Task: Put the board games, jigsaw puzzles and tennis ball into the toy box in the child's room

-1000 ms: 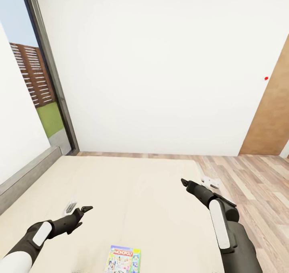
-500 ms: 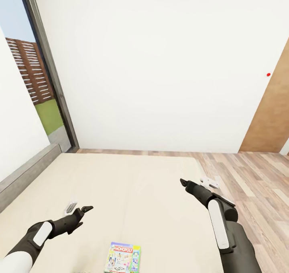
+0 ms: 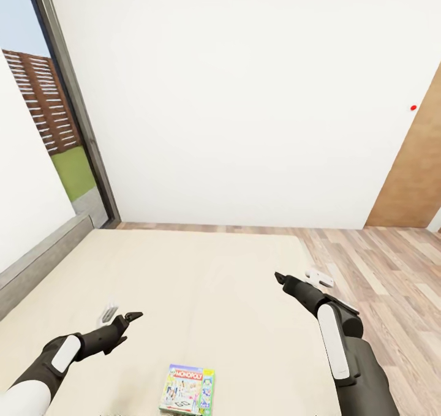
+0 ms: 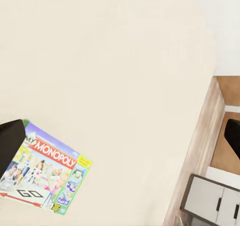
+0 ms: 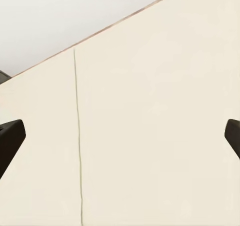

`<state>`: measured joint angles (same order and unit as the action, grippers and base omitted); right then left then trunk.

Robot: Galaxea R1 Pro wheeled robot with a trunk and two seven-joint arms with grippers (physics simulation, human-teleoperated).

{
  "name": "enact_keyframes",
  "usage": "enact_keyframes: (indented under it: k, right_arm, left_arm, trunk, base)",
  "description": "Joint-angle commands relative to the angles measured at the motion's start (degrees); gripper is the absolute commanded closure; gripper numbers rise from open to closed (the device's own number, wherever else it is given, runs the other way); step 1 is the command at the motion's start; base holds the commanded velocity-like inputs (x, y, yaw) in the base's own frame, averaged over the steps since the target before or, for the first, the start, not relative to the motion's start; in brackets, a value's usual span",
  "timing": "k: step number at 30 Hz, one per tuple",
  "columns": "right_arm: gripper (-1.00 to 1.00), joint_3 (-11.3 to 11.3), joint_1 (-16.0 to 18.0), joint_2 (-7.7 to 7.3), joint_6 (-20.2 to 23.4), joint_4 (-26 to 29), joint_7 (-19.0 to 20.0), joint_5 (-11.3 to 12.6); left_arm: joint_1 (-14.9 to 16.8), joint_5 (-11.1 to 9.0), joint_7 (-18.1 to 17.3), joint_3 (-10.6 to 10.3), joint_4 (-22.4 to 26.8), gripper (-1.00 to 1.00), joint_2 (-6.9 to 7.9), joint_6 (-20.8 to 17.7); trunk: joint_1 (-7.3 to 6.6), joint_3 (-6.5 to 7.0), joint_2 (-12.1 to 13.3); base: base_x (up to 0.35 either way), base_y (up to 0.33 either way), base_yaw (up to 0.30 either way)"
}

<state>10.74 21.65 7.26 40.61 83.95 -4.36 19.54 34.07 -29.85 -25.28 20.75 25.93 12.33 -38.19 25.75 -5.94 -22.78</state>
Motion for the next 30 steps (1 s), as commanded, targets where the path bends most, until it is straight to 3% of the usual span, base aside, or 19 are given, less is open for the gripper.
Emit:
enact_keyframes:
  k: [1,9,30]
  right_arm:
    - [-1.0,0.1,0.0,0.04,0.3,0.1,-0.5,0.6]
    - [-1.0,0.1,0.1,0.04,0.3,0.1,-0.5,0.6]
    - [-1.0,-0.1,0.1,0.04,0.1,0.1,-0.5,0.6]
  left_arm:
    - [0.2,0.0,0.0,0.3,0.0,-1.0,-0.02,-0.4]
    - [2.3,-0.1,0.2,0.3,-0.1,-1.0,-0.15,-0.4]
    - [2.5,0.0,0.2,0.3,-0.1,-1.0,-0.96,-0.3]
  trunk:
    - [0.03,-0.23,-0.1]
    - [0.03,-0.98,-0.1]
    - [0.03,-2.96,-0.1]
  base:
    - [0.0,0.0,0.0]
    - [0.0,0.0,0.0]
    - [0.0,0.0,0.0]
